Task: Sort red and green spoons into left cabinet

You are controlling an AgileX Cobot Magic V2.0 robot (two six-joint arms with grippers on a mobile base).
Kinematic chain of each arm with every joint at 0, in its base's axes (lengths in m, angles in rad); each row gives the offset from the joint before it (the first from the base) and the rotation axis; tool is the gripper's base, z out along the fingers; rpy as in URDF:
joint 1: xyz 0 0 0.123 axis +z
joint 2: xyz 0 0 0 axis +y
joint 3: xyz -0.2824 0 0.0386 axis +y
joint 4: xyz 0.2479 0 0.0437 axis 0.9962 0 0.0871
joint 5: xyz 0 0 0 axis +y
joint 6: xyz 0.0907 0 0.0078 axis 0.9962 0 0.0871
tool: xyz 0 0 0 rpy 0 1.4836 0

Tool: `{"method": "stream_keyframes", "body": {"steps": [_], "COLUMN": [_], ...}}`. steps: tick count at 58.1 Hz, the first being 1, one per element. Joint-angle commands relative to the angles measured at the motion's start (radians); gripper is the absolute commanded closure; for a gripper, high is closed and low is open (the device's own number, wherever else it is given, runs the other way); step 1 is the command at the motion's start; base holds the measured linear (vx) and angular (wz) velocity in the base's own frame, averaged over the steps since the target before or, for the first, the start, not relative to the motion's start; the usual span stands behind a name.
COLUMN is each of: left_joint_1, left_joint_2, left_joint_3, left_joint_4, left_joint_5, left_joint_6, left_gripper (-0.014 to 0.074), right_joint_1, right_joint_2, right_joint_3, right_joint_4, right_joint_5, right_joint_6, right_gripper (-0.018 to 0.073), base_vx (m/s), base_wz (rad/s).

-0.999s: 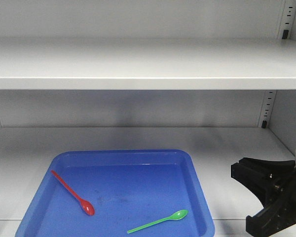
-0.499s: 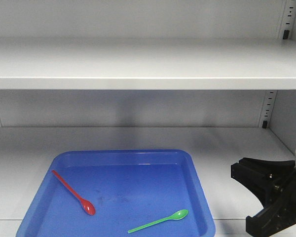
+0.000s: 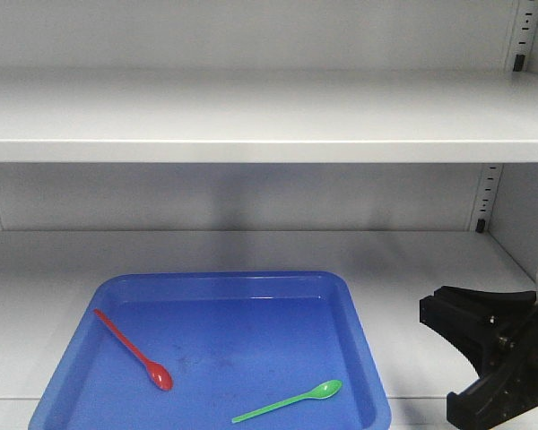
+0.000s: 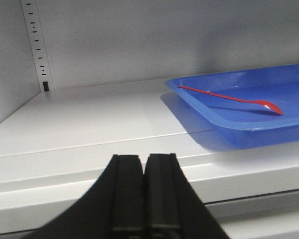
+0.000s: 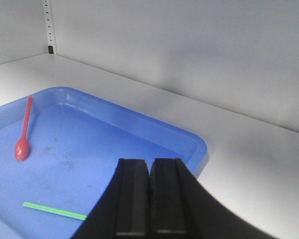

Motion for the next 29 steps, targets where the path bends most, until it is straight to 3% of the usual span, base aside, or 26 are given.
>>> {"method": "stream_keyframes", "body": {"steps": [1, 29], "left_joint_1": [0.000, 0.000], "left_joint_2": [-0.022, -0.022], "left_joint_3": [0.000, -0.001], "left_joint_4": [-0.014, -0.014], "left_joint_5": [-0.087, -0.088], "left_joint_6": [0.000, 0.000], "left_gripper": [0.0596, 0.0596], "right_joint_1": [-0.003, -0.003], "right_joint_2": [-0.015, -0.015], "right_joint_3": [-0.030, -0.030], "right_joint_4": [0.023, 0.023], "right_joint_5": [-0.001, -0.001], "right_joint_6": [0.000, 0.000], "right_gripper": [0.0564, 0.0564], "base_vx": [0.00, 0.00], "base_wz": [0.00, 0.00]}}
